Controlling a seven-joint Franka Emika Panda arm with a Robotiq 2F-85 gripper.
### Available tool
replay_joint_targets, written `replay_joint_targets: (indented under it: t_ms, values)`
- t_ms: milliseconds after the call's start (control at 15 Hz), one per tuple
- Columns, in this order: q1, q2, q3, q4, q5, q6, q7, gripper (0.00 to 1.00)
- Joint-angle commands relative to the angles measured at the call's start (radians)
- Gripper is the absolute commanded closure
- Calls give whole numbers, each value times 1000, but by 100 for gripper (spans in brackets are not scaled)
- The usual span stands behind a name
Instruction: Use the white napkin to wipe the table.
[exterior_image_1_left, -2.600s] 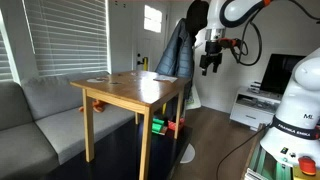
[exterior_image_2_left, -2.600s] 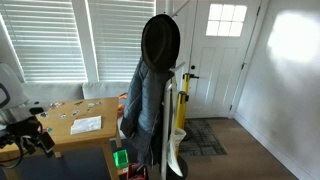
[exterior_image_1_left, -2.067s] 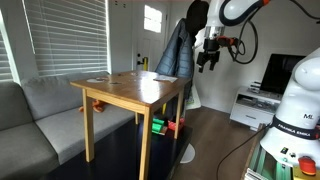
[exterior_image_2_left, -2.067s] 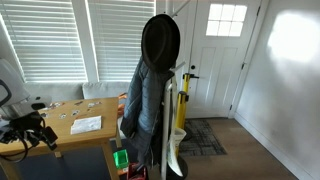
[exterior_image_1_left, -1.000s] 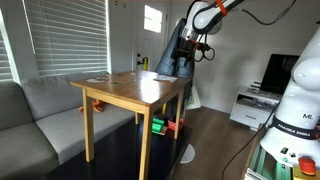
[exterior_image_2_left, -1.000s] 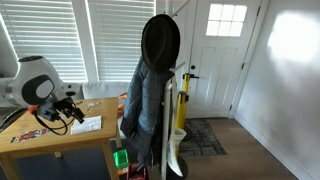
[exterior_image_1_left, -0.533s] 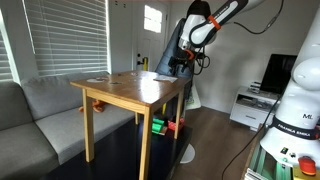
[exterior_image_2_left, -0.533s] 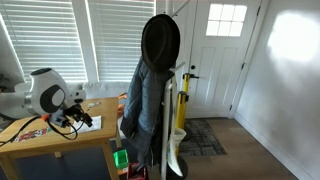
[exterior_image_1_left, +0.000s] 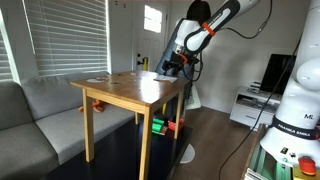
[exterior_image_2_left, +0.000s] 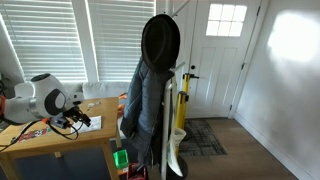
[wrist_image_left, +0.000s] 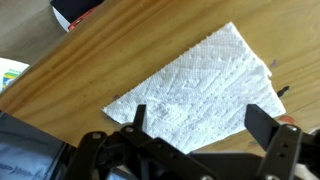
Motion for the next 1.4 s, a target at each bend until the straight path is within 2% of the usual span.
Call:
replay_joint_targets:
  t_ms: [0,133,467,600,667,800,1000,1333]
  values:
    - [19,60,-26,35,-83,74,79,0]
    - [28,80,-41,45,-136,100,118,3]
    - [37,117,-53,60,-228,98,170,44]
    - [40,124,-49,66,-248,89,164,56]
    - [42,122,-47,65,-254,84,157,55]
    - [42,117,-33,60,-229,69,141,78]
    - [44,90,-12,50,-195,45,127,98]
    - [60,-10,43,10,-201,88,95,100]
